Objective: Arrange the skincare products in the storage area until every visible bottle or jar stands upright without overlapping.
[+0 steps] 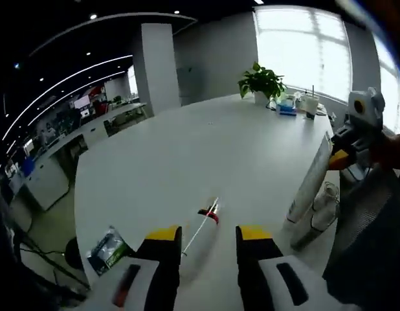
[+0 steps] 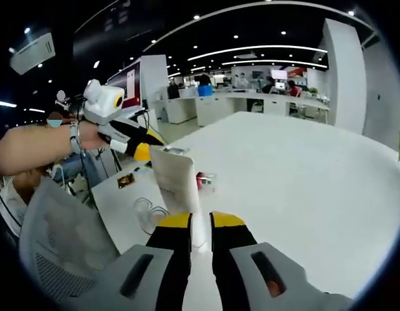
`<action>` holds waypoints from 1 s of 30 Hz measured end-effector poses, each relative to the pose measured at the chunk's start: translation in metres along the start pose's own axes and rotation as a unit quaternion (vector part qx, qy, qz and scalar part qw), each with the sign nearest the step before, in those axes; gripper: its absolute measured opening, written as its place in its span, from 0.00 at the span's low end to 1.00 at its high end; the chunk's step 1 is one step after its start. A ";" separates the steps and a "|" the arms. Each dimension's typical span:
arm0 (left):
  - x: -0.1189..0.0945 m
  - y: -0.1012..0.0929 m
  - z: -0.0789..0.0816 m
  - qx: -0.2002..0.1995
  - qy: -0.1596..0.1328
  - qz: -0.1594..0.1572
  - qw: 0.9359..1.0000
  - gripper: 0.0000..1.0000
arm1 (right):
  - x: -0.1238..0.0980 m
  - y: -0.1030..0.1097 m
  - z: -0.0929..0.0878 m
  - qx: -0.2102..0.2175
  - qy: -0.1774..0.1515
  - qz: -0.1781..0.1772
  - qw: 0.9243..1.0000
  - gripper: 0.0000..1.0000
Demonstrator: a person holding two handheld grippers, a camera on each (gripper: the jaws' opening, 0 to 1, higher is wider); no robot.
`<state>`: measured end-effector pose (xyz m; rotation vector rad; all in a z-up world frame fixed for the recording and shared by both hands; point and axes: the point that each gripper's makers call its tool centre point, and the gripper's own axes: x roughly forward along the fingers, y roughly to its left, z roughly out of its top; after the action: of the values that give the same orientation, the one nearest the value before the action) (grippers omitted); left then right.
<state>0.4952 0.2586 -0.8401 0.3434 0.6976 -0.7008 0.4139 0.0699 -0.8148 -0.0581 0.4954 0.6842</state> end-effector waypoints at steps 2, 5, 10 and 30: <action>0.009 0.004 -0.010 0.007 0.038 -0.012 0.999 0.40 | 0.000 -0.004 -0.003 0.003 0.007 -0.010 1.000 0.10; 0.023 0.009 -0.020 0.042 0.085 -0.018 0.995 0.41 | 0.002 -0.011 -0.009 0.011 0.020 -0.022 0.999 0.09; 0.048 0.016 -0.037 0.089 0.157 -0.038 0.983 0.44 | 0.002 -0.023 -0.017 0.027 0.036 -0.043 0.998 0.09; 0.064 0.019 -0.078 0.236 0.246 -0.052 0.939 0.28 | 0.042 -0.075 0.040 -0.064 -0.008 0.006 0.998 0.13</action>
<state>0.5075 0.2821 -0.9399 0.9525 1.0244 -0.8950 0.5051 0.0451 -0.8068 -0.1706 0.4369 0.7271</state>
